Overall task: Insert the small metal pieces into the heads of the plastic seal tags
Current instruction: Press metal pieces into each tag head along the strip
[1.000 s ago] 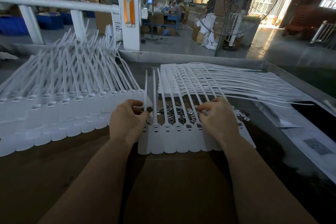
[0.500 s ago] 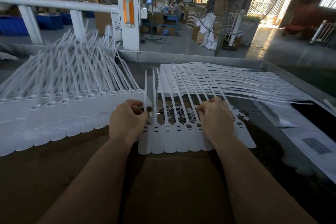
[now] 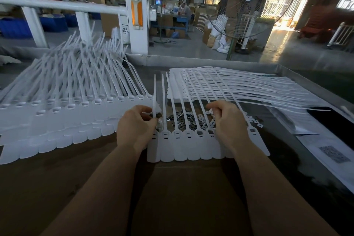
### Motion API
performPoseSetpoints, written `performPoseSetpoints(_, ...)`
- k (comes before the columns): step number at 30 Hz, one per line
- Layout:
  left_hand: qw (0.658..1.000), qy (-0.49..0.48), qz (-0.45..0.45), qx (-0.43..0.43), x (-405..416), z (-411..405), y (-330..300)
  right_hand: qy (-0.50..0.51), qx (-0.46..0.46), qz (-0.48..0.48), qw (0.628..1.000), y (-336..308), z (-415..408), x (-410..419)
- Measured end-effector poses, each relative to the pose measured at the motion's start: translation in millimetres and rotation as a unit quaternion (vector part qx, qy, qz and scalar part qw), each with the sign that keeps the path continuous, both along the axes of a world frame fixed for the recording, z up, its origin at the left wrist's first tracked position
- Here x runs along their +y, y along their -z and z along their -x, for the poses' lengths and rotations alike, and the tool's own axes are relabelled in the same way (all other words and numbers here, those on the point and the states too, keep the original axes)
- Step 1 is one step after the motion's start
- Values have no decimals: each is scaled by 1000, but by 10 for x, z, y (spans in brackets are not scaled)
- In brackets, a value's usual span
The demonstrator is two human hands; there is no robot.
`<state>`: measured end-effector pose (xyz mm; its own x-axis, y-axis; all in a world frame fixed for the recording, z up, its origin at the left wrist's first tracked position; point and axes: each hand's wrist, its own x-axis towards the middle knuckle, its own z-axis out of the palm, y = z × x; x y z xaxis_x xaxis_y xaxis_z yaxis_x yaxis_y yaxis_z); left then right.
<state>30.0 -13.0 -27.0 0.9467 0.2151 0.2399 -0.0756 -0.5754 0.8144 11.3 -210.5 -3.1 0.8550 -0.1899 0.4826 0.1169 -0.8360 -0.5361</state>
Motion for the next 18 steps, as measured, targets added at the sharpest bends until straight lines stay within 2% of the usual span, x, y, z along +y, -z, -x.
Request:
performPoseSetpoints(12, 1000, -1, -2, -4, -10, -14, -5, -106, 106, -112, 982, -141, 151, 0)
performPoseSetpoints(18, 1000, -2, -3, 0, -10, 0, -20, -89, 108, -63, 988, -37, 169, 65)
